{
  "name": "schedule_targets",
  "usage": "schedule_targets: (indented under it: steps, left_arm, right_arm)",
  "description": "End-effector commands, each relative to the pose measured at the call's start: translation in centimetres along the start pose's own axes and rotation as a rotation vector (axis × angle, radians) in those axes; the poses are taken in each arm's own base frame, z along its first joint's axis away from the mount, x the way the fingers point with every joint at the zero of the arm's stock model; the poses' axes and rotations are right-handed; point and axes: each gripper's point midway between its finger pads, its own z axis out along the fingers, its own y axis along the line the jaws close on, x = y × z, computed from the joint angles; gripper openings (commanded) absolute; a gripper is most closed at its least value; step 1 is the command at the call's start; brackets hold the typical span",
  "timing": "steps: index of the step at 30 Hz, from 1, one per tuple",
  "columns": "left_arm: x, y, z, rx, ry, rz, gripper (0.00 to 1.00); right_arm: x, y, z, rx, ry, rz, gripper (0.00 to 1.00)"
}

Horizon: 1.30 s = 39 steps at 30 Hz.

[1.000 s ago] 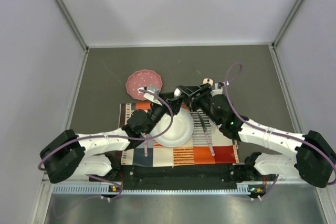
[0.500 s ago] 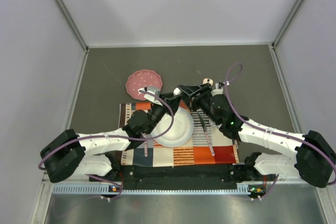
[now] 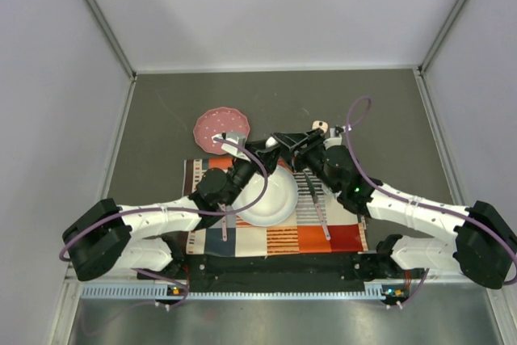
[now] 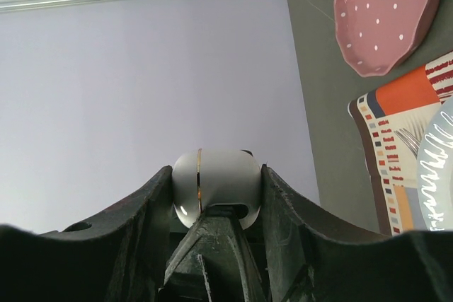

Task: Insert the wireless bluetooth earbuds into the charging case
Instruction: Pass from the right arm to the left, then pass from the left arm to the right

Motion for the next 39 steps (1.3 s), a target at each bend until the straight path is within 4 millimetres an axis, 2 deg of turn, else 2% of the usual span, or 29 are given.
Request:
schedule_targets:
  steps: [1, 3, 5, 6, 8, 10, 13, 14, 16, 17, 18, 20, 21, 22, 24, 25, 26, 27, 28, 29, 30, 31, 32, 33, 34, 36, 39]
  left_arm:
    - [-2.3, -1.4, 1.0, 0.035, -0.063, -0.012, 0.45]
    - [-2.1, -1.5, 1.1, 0.039, -0.055, -0.010, 0.38]
    - [-2.0, -1.5, 1.1, 0.039, -0.054, -0.011, 0.35]
    - [-2.0, -1.5, 1.1, 0.040, -0.052, -0.009, 0.27]
    - [-1.9, -1.4, 1.1, 0.037, -0.048, -0.006, 0.23]
    - [-1.9, -1.4, 1.0, 0.039, -0.046, 0.004, 0.14]
    - [-1.9, -1.3, 0.7, 0.040, -0.042, 0.027, 0.05]
    - [-1.8, -1.2, 0.6, 0.039, -0.038, 0.034, 0.04]
    - [-2.3, -1.0, 0.1, 0.038, -0.044, 0.055, 0.01]
    - [-2.1, -0.8, -0.3, 0.039, -0.036, 0.067, 0.00]
    - [-2.6, -0.9, -0.6, 0.042, -0.042, 0.087, 0.00]
    - [-2.7, -1.0, -1.1, 0.061, -0.027, 0.122, 0.00]
    - [-3.6, -1.1, -1.4, 0.067, -0.040, 0.143, 0.00]
    - [-3.1, -0.8, -1.8, 0.057, -0.004, 0.162, 0.00]
    - [-4.1, -1.1, -2.3, 0.078, -0.011, 0.206, 0.00]
    - [-3.9, -1.0, -2.6, 0.081, 0.018, 0.226, 0.00]
    - [-3.9, -1.0, -2.8, 0.086, 0.033, 0.240, 0.00]
    - [-4.7, -1.2, -3.1, 0.097, 0.028, 0.246, 0.00]
    - [-5.1, -1.5, -3.2, 0.106, 0.028, 0.249, 0.00]
    - [-4.7, -1.4, -3.6, 0.109, 0.057, 0.256, 0.00]
    - [-5.5, -1.7, -4.0, 0.122, 0.043, 0.247, 0.00]
    - [-5.3, -1.5, -4.3, 0.118, 0.050, 0.245, 0.00]
    - [-5.5, -1.4, -4.6, 0.113, 0.044, 0.234, 0.00]
    - [-6.6, -1.6, -5.0, 0.114, 0.009, 0.206, 0.00]
    - [-6.6, -1.6, -5.3, 0.122, 0.000, 0.198, 0.00]
    - [-7.4, -2.3, -5.7, 0.156, -0.018, 0.181, 0.00]
    - [-7.2, -2.5, -5.9, 0.173, -0.007, 0.180, 0.00]
  right_arm:
    - [0.6, 2.8, -0.3, -0.077, 0.020, 0.007, 0.14]
    - [0.6, 2.9, -0.4, -0.084, 0.022, 0.012, 0.14]
    - [0.7, 2.9, -0.4, -0.087, 0.024, 0.012, 0.14]
    - [0.7, 2.9, -0.4, -0.090, 0.024, 0.013, 0.14]
    - [0.6, 2.7, -0.5, -0.095, 0.019, 0.013, 0.16]
    - [0.4, 3.1, -0.8, -0.122, 0.015, 0.002, 0.20]
    - [0.2, 3.9, -1.3, -0.161, 0.005, -0.058, 0.39]
    - [0.0, 4.0, -1.4, -0.165, -0.004, -0.076, 0.53]
    - [-0.4, 4.3, -2.0, -0.165, -0.027, -0.139, 0.67]
    - [-0.8, 4.4, -2.1, -0.162, -0.045, -0.164, 0.79]
    - [-1.1, 4.5, -2.3, -0.160, -0.061, -0.225, 0.82]
    - [-2.2, 5.0, -2.9, -0.134, -0.095, -0.281, 0.87]
    - [-2.6, 5.0, -3.0, -0.123, -0.104, -0.341, 0.87]
    - [-2.7, 6.1, -3.2, -0.138, -0.109, -0.370, 0.87]
    - [-3.6, 5.9, -3.6, -0.098, -0.109, -0.478, 0.88]
    - [-4.0, 7.1, -3.8, -0.103, -0.118, -0.502, 0.89]
    - [-4.3, 6.5, -4.1, -0.060, -0.104, -0.541, 0.90]
    - [-5.4, 6.6, -4.2, -0.047, -0.127, -0.594, 0.91]
    - [-6.0, 7.2, -4.4, -0.046, -0.137, -0.616, 0.91]
    - [-6.2, 7.3, -4.6, -0.045, -0.130, -0.636, 0.92]
    - [-6.9, 7.2, -4.8, -0.037, -0.134, -0.673, 0.93]
    - [-8.5, 7.4, -4.8, -0.026, -0.165, -0.681, 0.93]
    - [-8.7, 7.4, -4.9, -0.031, -0.133, -0.685, 0.93]
    - [-9.3, 7.3, -4.7, -0.022, -0.122, -0.686, 0.93]
    - [-10.5, 7.2, -4.7, -0.019, -0.098, -0.678, 0.93]
    - [-11.1, 7.6, -4.6, -0.018, -0.054, -0.650, 0.94]
    - [-10.3, 7.2, -4.1, -0.031, 0.098, -0.656, 0.98]
